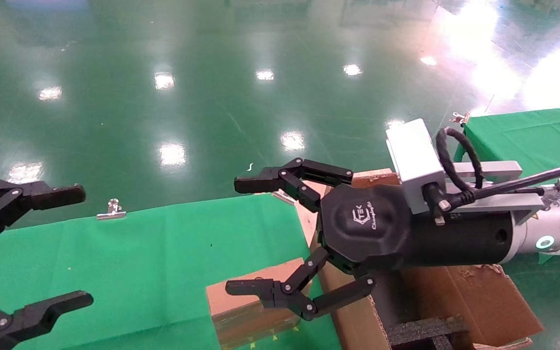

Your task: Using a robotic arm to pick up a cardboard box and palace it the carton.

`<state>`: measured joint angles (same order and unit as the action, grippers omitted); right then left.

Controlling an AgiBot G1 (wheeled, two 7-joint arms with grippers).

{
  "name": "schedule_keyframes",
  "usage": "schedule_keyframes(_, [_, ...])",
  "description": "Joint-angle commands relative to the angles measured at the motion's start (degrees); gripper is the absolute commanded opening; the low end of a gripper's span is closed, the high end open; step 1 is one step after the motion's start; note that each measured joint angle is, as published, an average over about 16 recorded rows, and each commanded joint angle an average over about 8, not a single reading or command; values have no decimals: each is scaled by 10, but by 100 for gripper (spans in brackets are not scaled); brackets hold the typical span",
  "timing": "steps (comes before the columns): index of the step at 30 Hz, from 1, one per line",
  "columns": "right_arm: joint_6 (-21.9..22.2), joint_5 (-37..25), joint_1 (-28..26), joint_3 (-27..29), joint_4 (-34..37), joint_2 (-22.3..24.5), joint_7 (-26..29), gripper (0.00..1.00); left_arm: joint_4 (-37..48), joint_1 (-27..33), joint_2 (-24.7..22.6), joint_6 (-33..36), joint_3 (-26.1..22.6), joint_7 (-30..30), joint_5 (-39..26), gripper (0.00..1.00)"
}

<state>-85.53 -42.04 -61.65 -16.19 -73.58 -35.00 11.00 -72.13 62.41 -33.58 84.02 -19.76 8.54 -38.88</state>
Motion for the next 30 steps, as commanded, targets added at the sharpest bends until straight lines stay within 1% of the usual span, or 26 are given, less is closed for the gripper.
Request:
schedule_keyframes(1, [0,0,0,0,0,0,0,100,0,0,0,0,0,0,0,100])
schedule_keyframes(12, [0,0,0,0,0,0,0,100,0,0,0,0,0,0,0,100])
schedule_keyframes(13, [0,0,0,0,0,0,0,100,0,0,0,0,0,0,0,95])
schedule_keyframes(14, [0,0,0,0,0,0,0,100,0,0,0,0,0,0,0,86])
schedule_keyframes(20, [0,0,0,0,0,0,0,100,0,0,0,0,0,0,0,11])
schedule_keyframes(21, [0,0,0,0,0,0,0,100,0,0,0,0,0,0,0,3])
schedule_keyframes(22, [0,0,0,0,0,0,0,100,0,0,0,0,0,0,0,0])
schedule_keyframes(27, [0,-2,1,-1,1,0,1,100,0,0,0,0,0,0,0,0])
schedule_keyframes(30, [2,-13,-1,-8,1,-2,4,100,0,0,0,0,0,0,0,0])
